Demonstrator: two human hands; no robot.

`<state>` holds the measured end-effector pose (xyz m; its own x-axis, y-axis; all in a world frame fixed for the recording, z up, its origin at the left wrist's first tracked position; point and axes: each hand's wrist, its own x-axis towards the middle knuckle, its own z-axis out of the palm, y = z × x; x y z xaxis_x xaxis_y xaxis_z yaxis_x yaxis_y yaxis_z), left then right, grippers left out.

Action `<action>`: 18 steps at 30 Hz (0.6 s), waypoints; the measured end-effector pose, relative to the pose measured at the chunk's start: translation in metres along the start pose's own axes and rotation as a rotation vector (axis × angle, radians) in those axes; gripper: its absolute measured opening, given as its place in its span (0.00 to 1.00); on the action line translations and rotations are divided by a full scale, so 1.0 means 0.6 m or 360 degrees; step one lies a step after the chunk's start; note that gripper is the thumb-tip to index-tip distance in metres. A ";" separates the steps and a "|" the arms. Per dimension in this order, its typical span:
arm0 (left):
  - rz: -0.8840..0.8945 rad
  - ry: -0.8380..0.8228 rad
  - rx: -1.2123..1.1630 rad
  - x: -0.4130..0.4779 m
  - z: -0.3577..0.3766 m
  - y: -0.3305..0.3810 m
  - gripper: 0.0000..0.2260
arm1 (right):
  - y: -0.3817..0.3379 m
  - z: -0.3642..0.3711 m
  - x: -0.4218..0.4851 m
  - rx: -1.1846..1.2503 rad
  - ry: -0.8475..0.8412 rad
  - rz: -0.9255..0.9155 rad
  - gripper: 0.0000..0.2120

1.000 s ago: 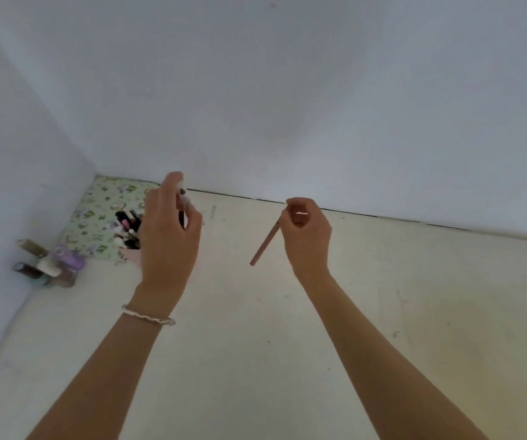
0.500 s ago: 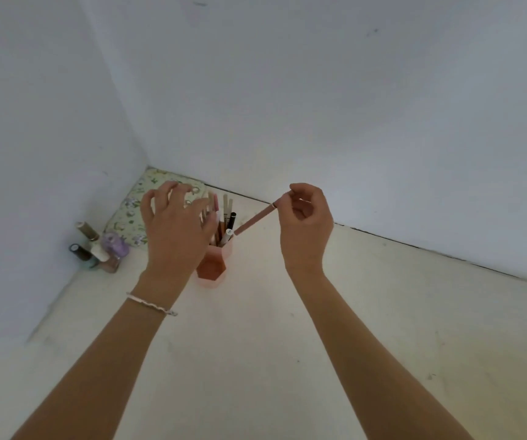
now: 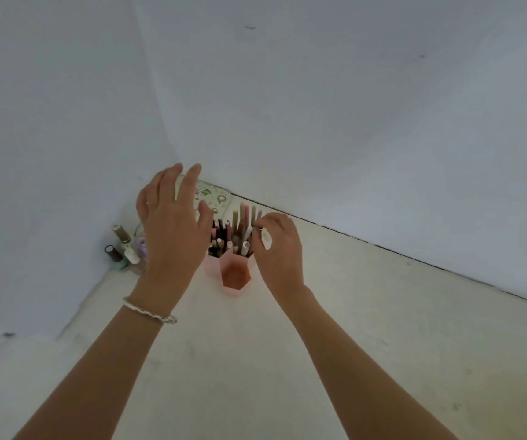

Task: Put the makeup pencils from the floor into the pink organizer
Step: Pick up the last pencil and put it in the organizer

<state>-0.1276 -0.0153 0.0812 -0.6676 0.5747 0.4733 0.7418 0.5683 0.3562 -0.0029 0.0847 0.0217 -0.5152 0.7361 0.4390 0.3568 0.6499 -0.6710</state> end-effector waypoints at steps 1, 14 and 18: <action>-0.0039 -0.0023 -0.0027 -0.002 -0.001 -0.004 0.23 | 0.002 0.002 -0.006 -0.0134 -0.0028 -0.0051 0.04; -0.0708 -0.0925 -0.0622 -0.036 0.086 -0.015 0.35 | 0.031 0.056 -0.109 0.0061 -0.1051 0.0872 0.47; -0.0779 -0.0805 -0.0702 -0.006 0.106 -0.002 0.23 | 0.055 0.084 -0.079 -0.0366 -0.0894 0.0677 0.29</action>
<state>-0.1300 0.0195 0.0278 -0.7916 0.5777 -0.1990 0.2469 0.6004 0.7606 -0.0060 0.0619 -0.0511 -0.5954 0.7654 -0.2443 0.7368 0.3990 -0.5458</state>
